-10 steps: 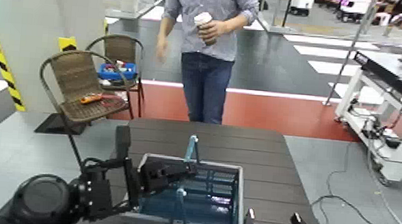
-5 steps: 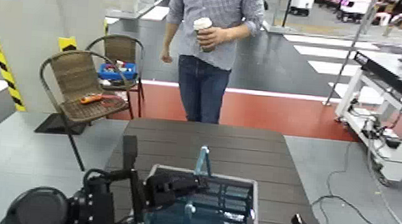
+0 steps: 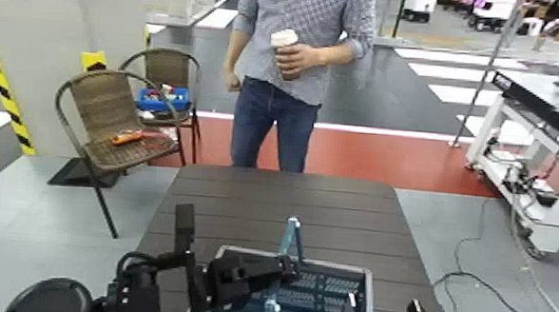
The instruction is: Grasp the handle of the crate.
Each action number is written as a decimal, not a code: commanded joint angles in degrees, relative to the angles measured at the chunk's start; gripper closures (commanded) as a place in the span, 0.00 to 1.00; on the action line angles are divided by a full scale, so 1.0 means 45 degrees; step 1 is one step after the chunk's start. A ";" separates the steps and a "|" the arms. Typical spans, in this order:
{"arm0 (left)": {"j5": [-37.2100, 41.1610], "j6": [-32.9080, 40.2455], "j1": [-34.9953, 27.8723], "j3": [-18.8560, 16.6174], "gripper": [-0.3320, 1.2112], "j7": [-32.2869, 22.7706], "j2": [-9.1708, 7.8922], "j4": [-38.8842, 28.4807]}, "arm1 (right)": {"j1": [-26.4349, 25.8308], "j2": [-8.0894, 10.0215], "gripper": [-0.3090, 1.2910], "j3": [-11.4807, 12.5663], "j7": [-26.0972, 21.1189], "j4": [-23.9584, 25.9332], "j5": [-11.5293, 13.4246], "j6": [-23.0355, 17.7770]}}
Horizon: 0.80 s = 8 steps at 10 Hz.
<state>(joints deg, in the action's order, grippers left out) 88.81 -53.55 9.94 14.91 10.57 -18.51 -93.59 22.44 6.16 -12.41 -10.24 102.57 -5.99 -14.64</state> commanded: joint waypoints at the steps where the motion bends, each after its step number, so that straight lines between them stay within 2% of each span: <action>1: 0.0363 -0.0014 -0.0236 -0.0090 0.99 -0.0200 0.0089 -0.0042 | 0.0014 -0.0001 0.29 -0.0035 -0.0068 -0.0021 0.0081 -0.0009; 8: 0.0421 -0.0014 -0.0216 -0.0070 0.99 -0.0200 0.0148 0.0016 | -0.0025 0.0057 0.28 -0.0074 -0.0107 0.0057 0.0140 0.0381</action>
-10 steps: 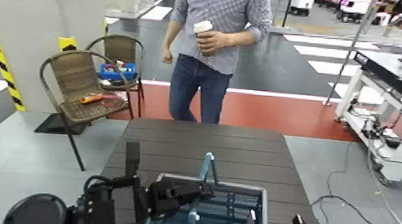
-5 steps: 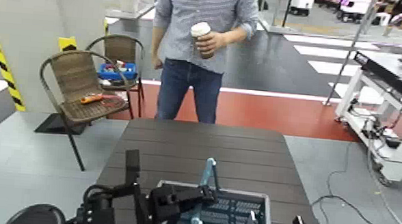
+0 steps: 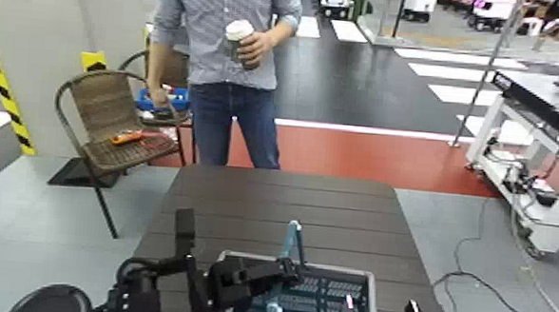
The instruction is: Grasp the handle of the crate.
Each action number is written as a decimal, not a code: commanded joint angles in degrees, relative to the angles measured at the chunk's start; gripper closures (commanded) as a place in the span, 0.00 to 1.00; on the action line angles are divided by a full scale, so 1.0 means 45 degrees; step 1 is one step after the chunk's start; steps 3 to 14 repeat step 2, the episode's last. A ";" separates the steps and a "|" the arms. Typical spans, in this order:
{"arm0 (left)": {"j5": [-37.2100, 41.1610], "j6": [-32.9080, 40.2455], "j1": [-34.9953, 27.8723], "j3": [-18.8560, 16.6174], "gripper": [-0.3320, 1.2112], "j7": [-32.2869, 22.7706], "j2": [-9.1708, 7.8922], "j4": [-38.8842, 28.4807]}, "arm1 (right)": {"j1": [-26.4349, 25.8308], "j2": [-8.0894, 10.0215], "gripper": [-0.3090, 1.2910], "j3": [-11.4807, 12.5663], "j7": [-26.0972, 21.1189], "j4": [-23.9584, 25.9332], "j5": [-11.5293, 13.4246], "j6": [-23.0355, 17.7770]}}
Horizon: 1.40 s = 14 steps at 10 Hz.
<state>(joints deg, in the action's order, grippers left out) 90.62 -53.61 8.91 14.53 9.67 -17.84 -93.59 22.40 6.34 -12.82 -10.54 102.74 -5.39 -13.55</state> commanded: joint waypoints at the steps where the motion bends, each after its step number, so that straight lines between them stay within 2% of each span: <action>1: 0.0038 0.0000 0.0011 0.0014 0.99 0.0000 -0.0001 0.0017 | -0.0017 0.0037 0.28 0.0018 -0.0041 0.0117 0.0044 0.0296; 14: 0.0038 0.0000 0.0011 0.0034 0.99 0.0000 -0.0001 0.0017 | -0.0036 0.0057 0.28 0.0018 -0.0041 0.0117 0.0044 0.0315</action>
